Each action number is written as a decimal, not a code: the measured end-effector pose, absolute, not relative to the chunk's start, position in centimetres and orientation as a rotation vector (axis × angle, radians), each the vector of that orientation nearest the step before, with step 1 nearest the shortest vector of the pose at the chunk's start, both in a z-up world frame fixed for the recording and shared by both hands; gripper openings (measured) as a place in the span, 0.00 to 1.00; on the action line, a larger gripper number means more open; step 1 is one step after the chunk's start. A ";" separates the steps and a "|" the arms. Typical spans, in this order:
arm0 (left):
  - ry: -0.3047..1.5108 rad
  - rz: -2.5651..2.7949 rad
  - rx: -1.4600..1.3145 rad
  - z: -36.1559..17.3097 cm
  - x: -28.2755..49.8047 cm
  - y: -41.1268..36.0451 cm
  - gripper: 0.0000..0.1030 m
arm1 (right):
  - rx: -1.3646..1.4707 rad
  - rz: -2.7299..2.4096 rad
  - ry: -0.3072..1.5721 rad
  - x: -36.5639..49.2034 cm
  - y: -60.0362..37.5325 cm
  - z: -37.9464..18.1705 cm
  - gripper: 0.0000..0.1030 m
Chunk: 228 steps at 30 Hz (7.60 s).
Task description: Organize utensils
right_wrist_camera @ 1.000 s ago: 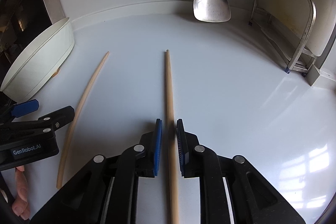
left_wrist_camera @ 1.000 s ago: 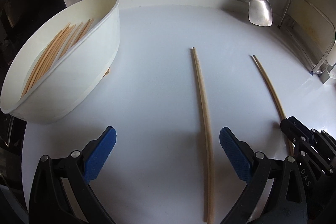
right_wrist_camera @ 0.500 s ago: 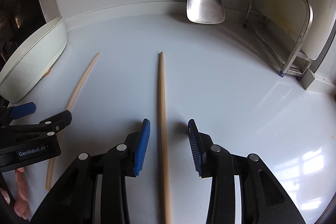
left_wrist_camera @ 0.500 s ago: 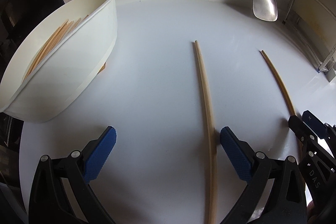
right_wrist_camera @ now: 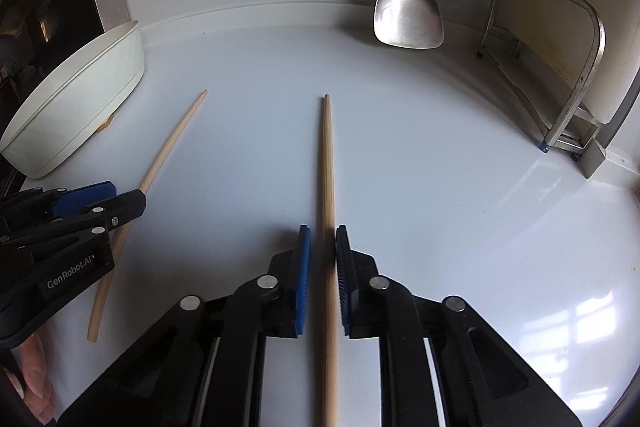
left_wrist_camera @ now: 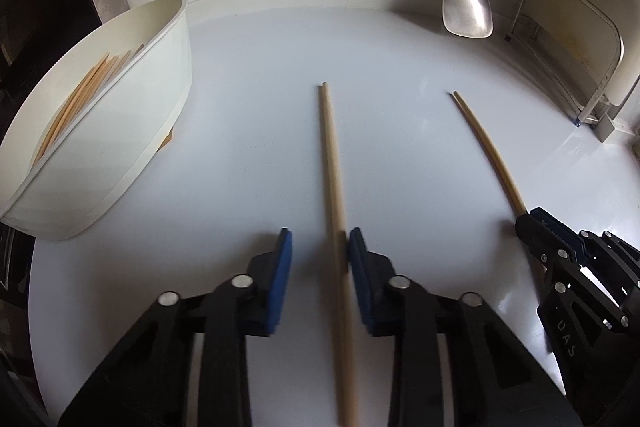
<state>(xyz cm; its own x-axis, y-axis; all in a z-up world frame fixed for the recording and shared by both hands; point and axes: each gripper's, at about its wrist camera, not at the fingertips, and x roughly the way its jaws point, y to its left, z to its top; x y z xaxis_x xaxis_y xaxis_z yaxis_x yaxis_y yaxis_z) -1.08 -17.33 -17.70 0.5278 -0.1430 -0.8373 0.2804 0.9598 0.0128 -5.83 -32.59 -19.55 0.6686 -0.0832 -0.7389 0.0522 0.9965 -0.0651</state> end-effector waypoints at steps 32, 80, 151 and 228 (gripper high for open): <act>0.952 -0.113 0.044 -2.7 6.4 5.5 0.07 | 0.142 0.162 0.760 0.1 -15.2 -7.6 0.06; 1.056 -0.108 0.003 -6.9 14.2 12.2 0.91 | 0.140 0.114 0.963 9.3 -7.2 -11.3 0.40; 1.016 -0.029 0.016 -1.6 9.4 11.6 0.94 | 0.084 0.128 0.955 2.8 -8.1 -7.6 0.63; 1.030 -0.038 0.025 -1.5 9.1 11.8 0.94 | 0.120 0.128 0.947 2.2 -8.3 -7.6 0.65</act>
<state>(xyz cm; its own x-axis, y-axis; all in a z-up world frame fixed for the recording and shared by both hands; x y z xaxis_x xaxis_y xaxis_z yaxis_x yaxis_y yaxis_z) 9.14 11.79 -1.48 0.5140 -0.0201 -0.8576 0.0434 0.9991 0.0026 2.15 -8.31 -7.61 0.5774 0.1615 -0.8003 -0.0566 0.9858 0.1581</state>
